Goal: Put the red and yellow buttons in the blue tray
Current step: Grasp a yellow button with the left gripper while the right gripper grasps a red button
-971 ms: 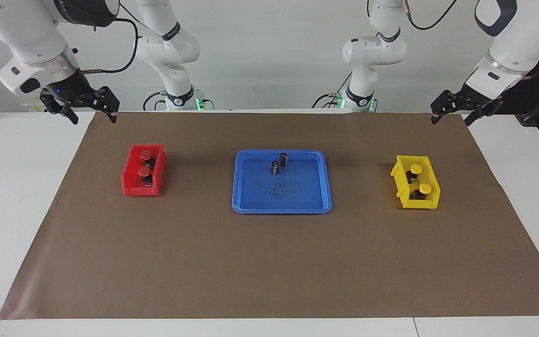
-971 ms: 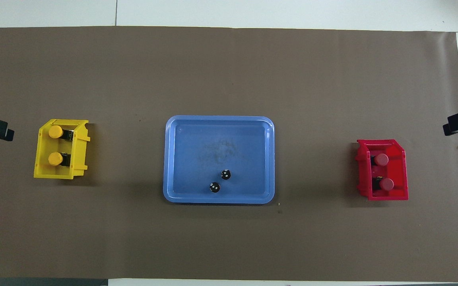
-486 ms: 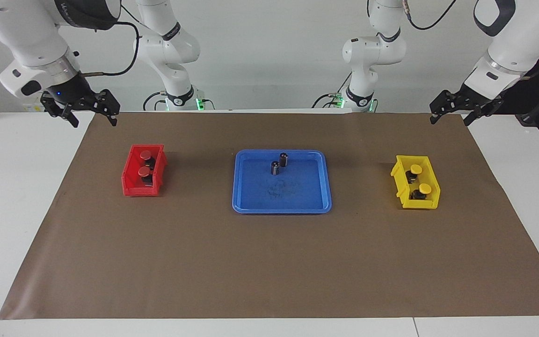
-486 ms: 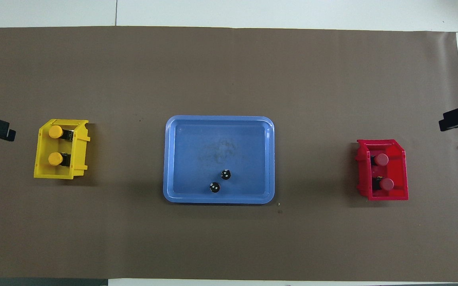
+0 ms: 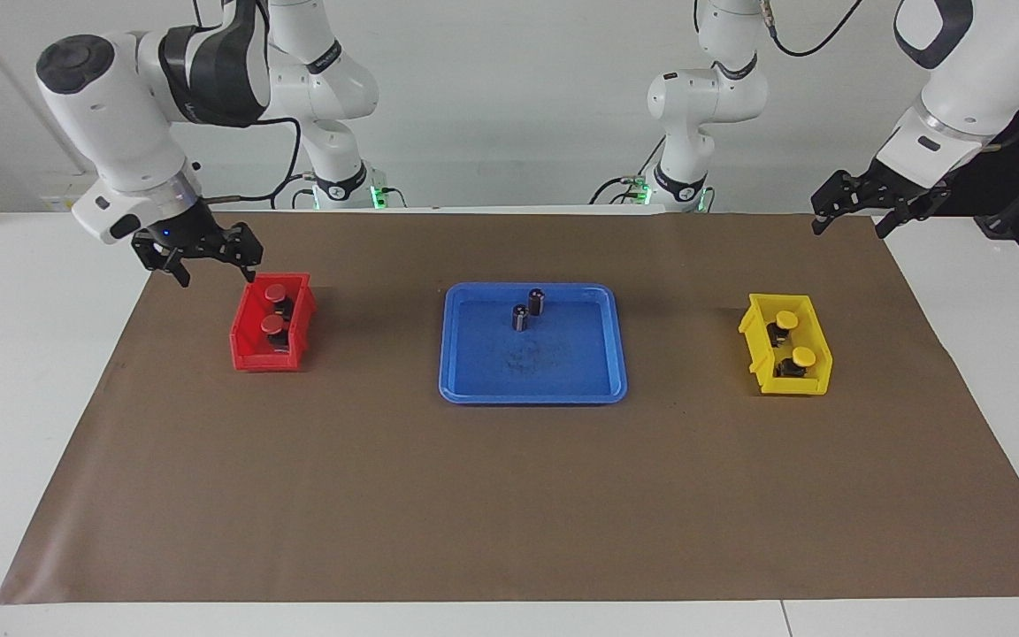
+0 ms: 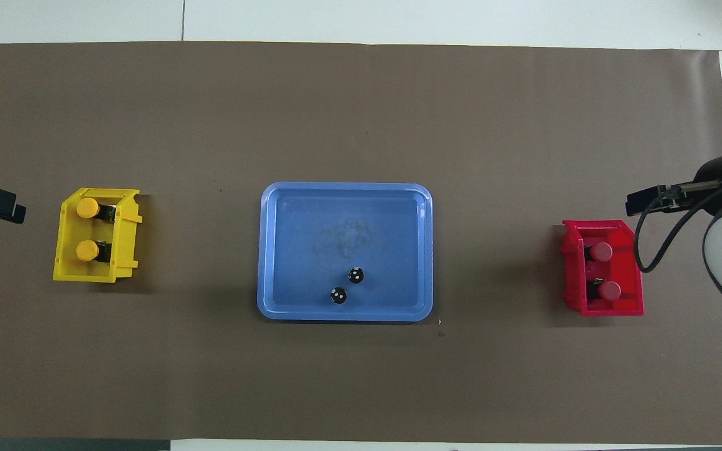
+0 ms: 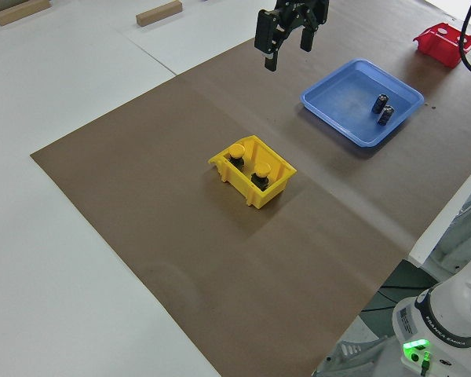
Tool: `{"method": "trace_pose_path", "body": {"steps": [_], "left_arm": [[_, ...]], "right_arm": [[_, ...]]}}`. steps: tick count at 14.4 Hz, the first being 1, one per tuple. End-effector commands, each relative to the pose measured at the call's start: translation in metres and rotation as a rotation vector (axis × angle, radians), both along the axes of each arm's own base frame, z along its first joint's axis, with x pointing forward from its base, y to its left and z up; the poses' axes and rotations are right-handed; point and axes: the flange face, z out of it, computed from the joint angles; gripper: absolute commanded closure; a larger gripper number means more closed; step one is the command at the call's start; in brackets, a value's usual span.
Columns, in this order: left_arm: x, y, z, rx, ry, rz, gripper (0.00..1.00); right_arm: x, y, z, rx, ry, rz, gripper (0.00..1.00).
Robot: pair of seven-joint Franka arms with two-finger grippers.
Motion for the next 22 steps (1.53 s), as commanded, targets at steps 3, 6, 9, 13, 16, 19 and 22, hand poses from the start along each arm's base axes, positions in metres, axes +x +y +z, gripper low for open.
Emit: {"method": "trace_pose_path", "body": {"steps": [3,6,9,13,16,19,22], "left_arm": [[-0.007,0.005,-0.017,0.001,-0.038,0.008,0.00],[-0.022,0.007,-0.050,-0.001,-0.084,0.012,0.02],[-0.007,0.008,-0.083,0.002,-0.093,0.010,0.03],[0.020,0.021,-0.139,0.007,-0.122,0.039,0.05],[0.037,0.034,-0.171,0.012,-0.141,0.062,0.07],[0.036,0.034,-0.205,0.012,-0.157,0.065,0.18],[0.031,0.036,-0.228,0.013,-0.170,0.073,0.25]], "right_arm": [[0.006,0.013,-0.057,0.027,0.003,-0.009,0.04],[-0.006,0.014,-0.076,0.025,0.007,0.023,0.17],[-0.024,-0.004,-0.093,0.028,0.026,0.056,0.27],[-0.047,-0.012,-0.116,0.024,0.013,0.089,0.33],[-0.052,-0.023,-0.124,0.027,0.026,0.087,0.34],[-0.056,-0.023,-0.130,0.025,0.017,0.097,0.35],[-0.056,-0.024,-0.138,0.024,0.014,0.101,0.35]]}}
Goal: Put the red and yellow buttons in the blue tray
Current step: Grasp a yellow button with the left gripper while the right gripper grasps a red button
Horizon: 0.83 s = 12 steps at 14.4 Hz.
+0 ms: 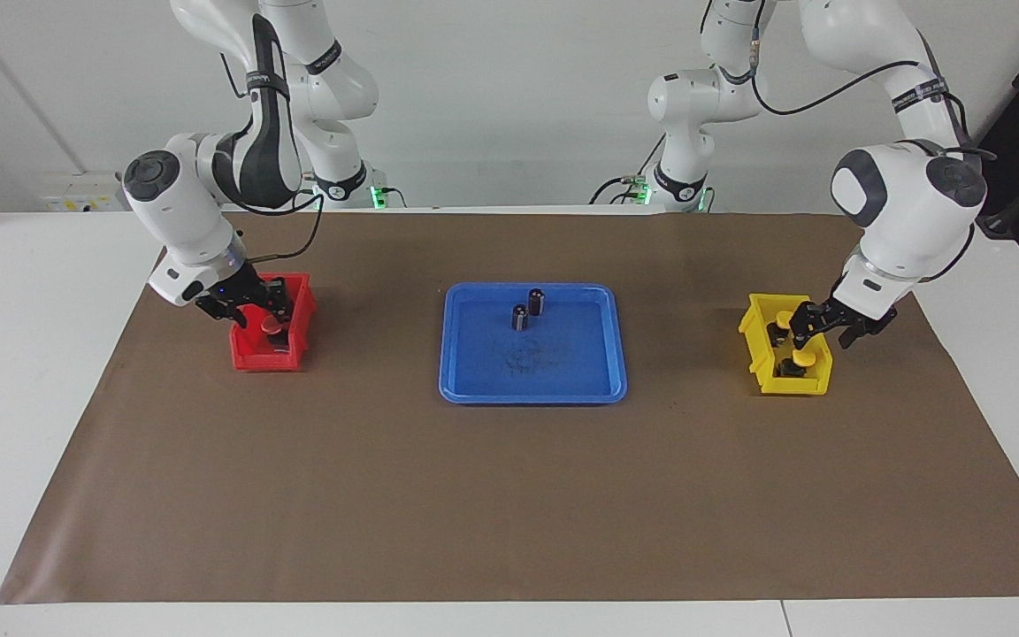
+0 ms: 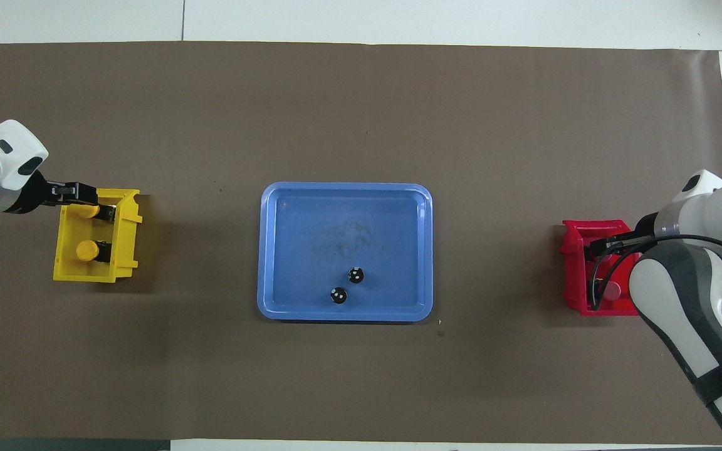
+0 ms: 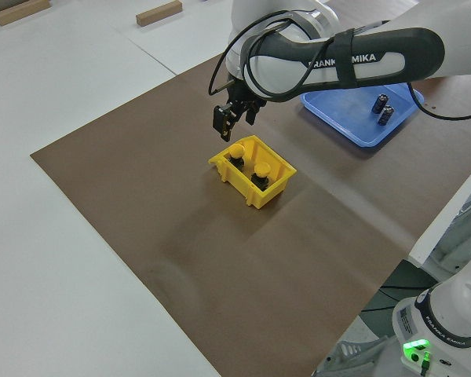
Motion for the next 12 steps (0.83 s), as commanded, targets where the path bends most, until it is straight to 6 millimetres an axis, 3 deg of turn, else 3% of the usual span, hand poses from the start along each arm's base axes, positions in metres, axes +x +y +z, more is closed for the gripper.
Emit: {"method": "trace_pose_path", "body": {"steps": [1,9,12], "left_arm": [[-0.005,0.002,-0.012,0.004,-0.014,0.008,0.26],[-0.008,0.002,-0.034,0.005,-0.017,0.012,0.28],[-0.010,0.002,-0.035,0.005,-0.017,0.010,0.33]], "right_arm": [[-0.007,-0.002,-0.002,0.002,-0.018,0.019,0.36],[-0.010,0.001,-0.013,0.000,-0.025,0.026,0.41],[-0.013,0.001,-0.017,-0.001,-0.030,0.029,0.47]]}}
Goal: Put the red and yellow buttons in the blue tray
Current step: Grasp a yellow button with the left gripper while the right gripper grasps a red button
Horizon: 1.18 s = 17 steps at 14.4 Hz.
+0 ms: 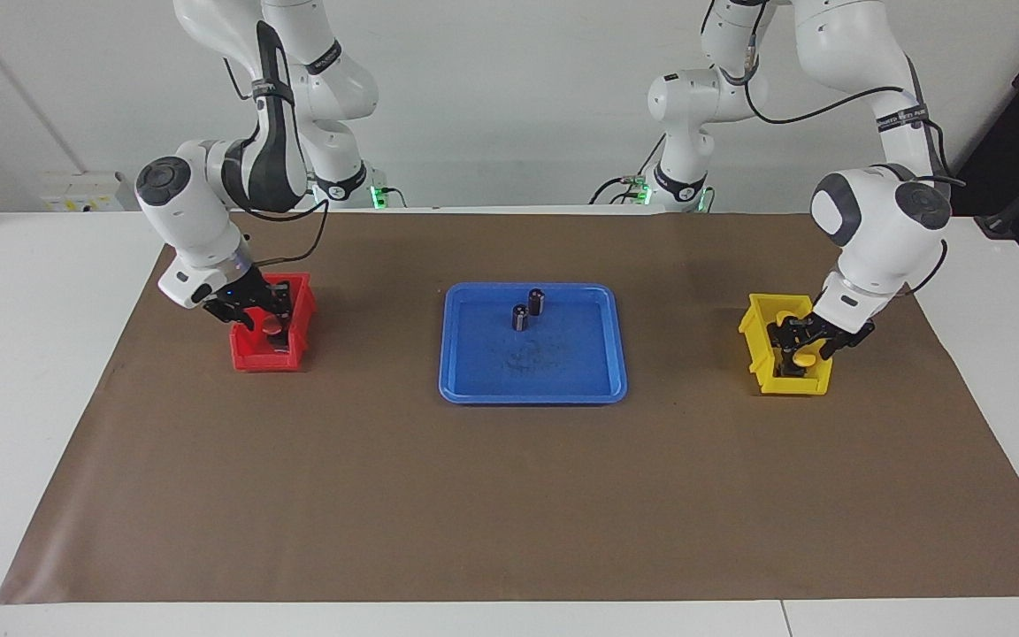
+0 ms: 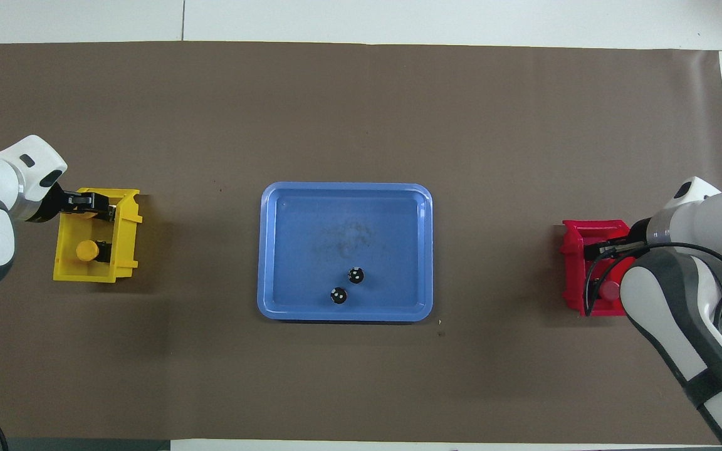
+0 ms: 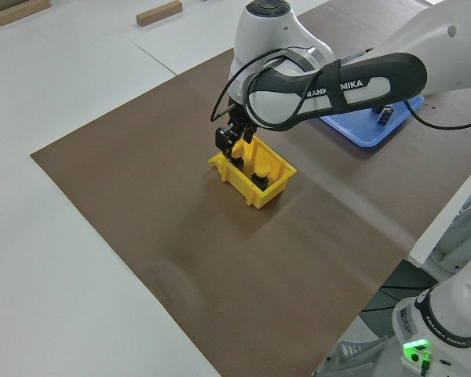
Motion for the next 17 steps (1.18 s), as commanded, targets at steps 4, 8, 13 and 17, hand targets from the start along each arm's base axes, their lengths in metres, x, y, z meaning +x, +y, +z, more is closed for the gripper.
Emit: {"method": "trace_pose_path", "body": {"steps": [4,8,13,17], "left_arm": [[-0.001,0.003,-0.002,0.002,-0.019,0.011,0.67],[0.009,0.004,0.017,0.000,-0.004,0.015,0.98],[0.041,-0.007,0.121,-0.003,0.079,0.042,0.98],[0.040,-0.043,0.131,-0.002,0.095,0.085,0.98]], "right_arm": [[-0.007,0.000,-0.003,0.002,-0.016,0.023,0.48],[-0.006,0.001,-0.003,0.001,-0.022,0.025,0.51],[-0.006,0.002,-0.003,0.001,-0.017,0.028,0.80],[0.019,-0.004,0.030,0.008,0.038,0.064,0.85]]}}
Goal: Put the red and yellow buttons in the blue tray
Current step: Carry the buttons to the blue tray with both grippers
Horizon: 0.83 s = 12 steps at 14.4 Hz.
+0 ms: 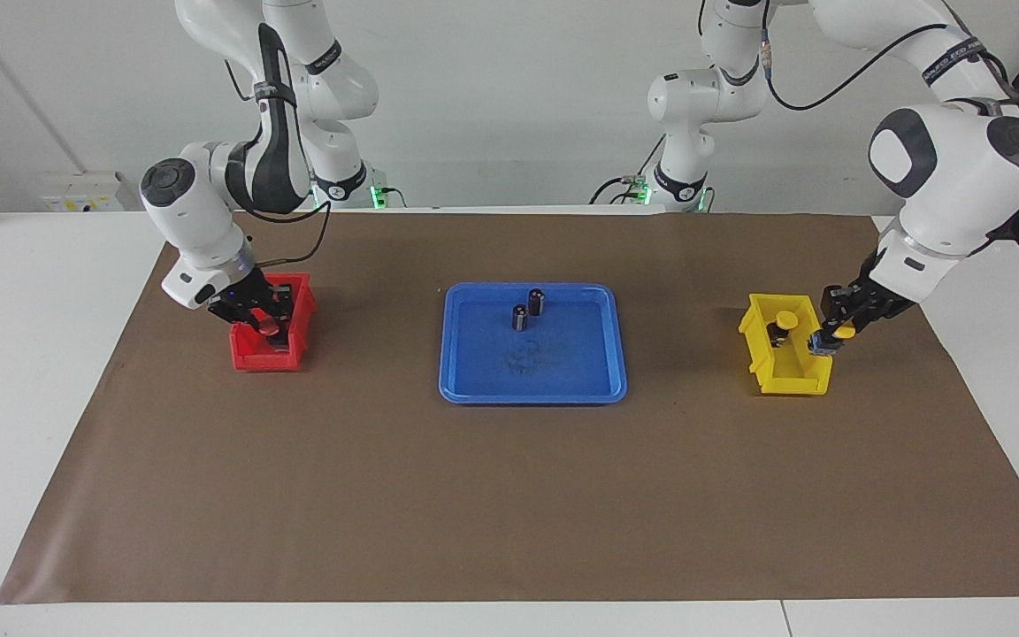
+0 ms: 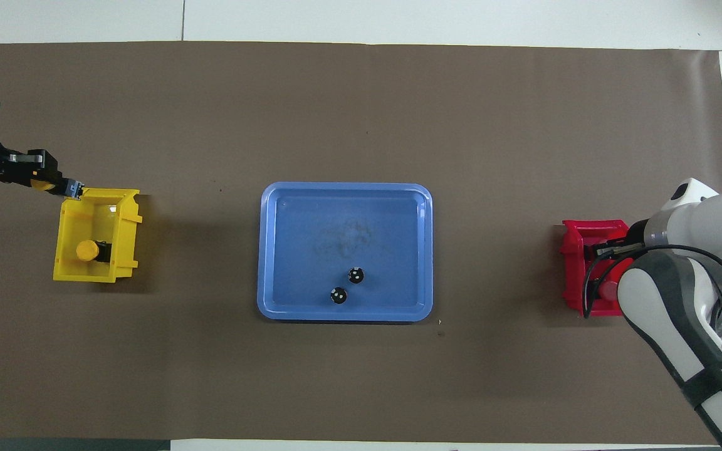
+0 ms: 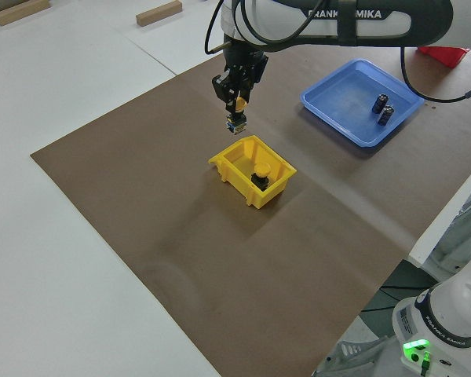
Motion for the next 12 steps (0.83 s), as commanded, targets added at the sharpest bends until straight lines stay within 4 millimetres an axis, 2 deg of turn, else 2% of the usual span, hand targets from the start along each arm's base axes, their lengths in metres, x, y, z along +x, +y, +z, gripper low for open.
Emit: {"method": "trace_pose_path", "body": {"steps": [1,3,5,6,7,8,10,12], "left_arm": [[0.006,-0.030,-0.006,0.007,0.025,0.033,0.98],[0.005,-0.035,-0.008,0.008,0.031,0.033,0.98],[0.003,-0.048,-0.008,0.008,0.035,0.030,0.98],[0.002,-0.062,-0.009,0.007,0.029,0.030,0.98],[0.002,-0.069,-0.009,0.006,0.026,0.037,0.98],[0.000,-0.086,-0.009,0.004,0.026,0.033,0.98],[-0.006,-0.117,-0.011,0.007,0.031,0.054,0.98],[-0.014,-0.149,-0.014,0.003,0.032,0.062,0.98]], "right_arm": [[0.028,-0.006,0.046,-0.002,0.045,0.045,0.85],[0.048,0.005,0.085,-0.011,0.071,0.056,0.85],[0.074,0.045,0.119,-0.027,0.096,0.024,0.85],[0.086,0.078,0.134,-0.039,0.084,-0.007,0.85],[0.093,0.120,0.143,-0.046,0.062,-0.029,0.86],[0.095,0.163,0.150,-0.041,0.033,-0.085,0.93],[0.096,0.243,0.148,-0.050,0.014,-0.185,0.93],[0.091,0.310,0.134,-0.034,-0.031,-0.230,0.93]]}}
